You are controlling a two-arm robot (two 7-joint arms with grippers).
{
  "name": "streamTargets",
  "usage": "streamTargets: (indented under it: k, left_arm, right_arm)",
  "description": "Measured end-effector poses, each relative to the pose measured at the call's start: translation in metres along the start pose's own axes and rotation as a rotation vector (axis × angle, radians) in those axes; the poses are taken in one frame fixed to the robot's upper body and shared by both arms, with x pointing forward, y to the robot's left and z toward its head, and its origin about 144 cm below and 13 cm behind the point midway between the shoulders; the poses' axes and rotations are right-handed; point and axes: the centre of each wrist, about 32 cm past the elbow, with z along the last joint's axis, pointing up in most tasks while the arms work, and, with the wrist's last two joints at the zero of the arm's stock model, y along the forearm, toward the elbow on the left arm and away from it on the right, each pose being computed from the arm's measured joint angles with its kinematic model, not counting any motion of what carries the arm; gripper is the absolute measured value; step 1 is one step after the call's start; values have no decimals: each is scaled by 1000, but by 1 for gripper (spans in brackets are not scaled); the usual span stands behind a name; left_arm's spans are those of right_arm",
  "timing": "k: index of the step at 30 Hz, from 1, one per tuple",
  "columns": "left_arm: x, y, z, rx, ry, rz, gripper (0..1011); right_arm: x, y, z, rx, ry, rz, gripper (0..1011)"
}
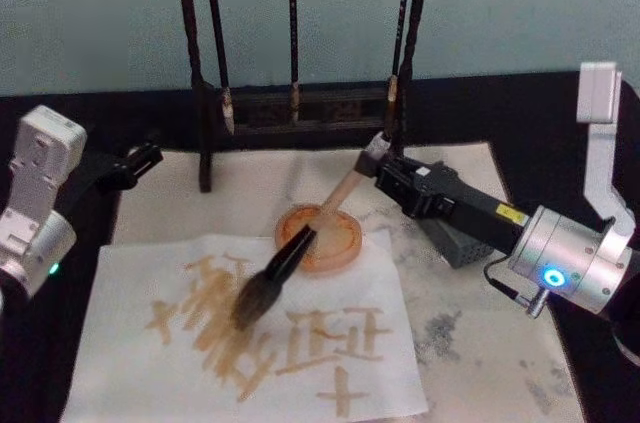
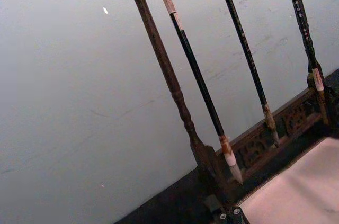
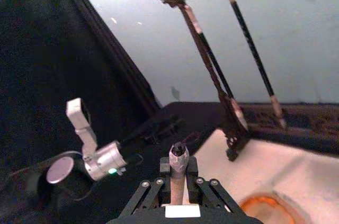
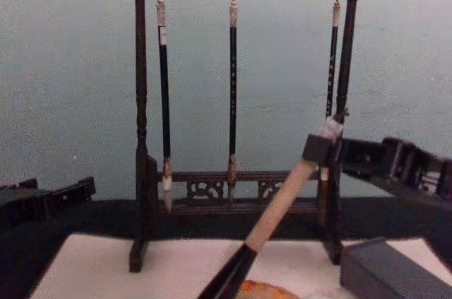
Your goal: Pick up the brush from the inkstone, write on the paper, then place the brush back to its original position.
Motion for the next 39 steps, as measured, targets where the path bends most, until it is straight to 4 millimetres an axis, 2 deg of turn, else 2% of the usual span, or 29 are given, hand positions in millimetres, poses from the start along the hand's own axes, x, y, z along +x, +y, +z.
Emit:
streamTargets:
  k: [10, 19, 30, 34, 39]
  left_arm:
    - [0, 0, 0, 0, 0, 0, 1002]
    - [0, 0, 0, 0, 0, 0, 1002]
    - [0, 0, 0, 0, 0, 0, 1000]
    - [0, 0, 0, 0, 0, 0, 1002]
    - [0, 0, 0, 0, 0, 0, 1002]
  right_arm:
    - [11, -10, -7, -5, 28, -54, 176]
    - [17, -33, -6, 4, 34, -105, 176]
    - [11, -61, 5, 45, 9, -134, 176]
    - [6, -64, 13, 77, -8, -112, 176]
    - [-5, -57, 21, 108, -31, -58, 176]
